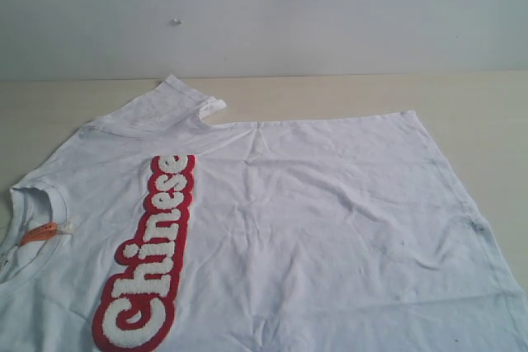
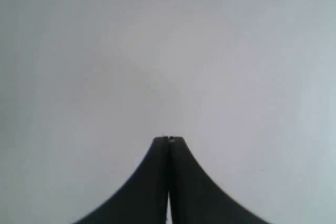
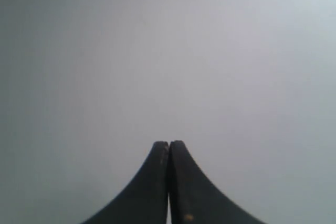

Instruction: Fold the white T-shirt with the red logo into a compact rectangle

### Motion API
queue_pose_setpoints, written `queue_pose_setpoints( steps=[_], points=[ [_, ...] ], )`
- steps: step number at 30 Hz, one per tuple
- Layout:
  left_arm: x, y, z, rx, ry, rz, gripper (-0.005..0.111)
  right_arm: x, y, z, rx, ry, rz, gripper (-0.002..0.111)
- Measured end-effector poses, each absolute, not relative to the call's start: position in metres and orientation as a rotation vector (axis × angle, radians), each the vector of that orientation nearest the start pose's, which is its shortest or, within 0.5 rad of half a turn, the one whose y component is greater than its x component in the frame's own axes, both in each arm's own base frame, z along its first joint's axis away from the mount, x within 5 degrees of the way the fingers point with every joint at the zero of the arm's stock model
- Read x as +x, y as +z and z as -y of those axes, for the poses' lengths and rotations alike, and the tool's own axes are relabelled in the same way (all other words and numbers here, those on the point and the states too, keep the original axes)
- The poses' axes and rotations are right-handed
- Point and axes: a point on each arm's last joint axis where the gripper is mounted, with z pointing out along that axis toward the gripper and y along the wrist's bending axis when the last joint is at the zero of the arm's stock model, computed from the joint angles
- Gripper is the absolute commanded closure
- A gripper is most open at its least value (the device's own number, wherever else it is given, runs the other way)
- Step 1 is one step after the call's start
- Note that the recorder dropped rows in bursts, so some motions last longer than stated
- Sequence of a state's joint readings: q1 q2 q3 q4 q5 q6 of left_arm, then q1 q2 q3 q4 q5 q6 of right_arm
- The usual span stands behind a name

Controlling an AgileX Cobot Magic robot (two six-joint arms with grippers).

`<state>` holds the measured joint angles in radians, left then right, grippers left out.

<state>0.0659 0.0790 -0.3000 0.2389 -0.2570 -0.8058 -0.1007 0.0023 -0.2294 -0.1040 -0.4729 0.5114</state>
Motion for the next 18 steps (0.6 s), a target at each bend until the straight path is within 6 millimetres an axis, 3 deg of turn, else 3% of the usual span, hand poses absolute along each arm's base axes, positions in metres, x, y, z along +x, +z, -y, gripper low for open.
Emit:
queue_pose_setpoints(
  steps=[5,10,14,18],
  points=[
    [0.052,0.383,0.0,-0.261,-0.389,-1.085,0.107,0.002,0.376,-0.003,0.165,0.309,-0.763,0.108],
    [0.093,0.425,-0.008,-0.281,-0.211,-1.29,0.107,0.021,0.417,0.0,0.159,0.184,-0.901,0.108],
    [0.137,0.42,-0.013,-0.217,-0.018,-1.564,0.107,0.054,0.435,0.005,0.159,0.081,-1.101,0.108],
    [0.183,0.39,-0.005,-0.021,0.096,-1.846,0.107,0.101,0.431,0.012,0.157,-0.008,-1.377,0.108]
  ],
)
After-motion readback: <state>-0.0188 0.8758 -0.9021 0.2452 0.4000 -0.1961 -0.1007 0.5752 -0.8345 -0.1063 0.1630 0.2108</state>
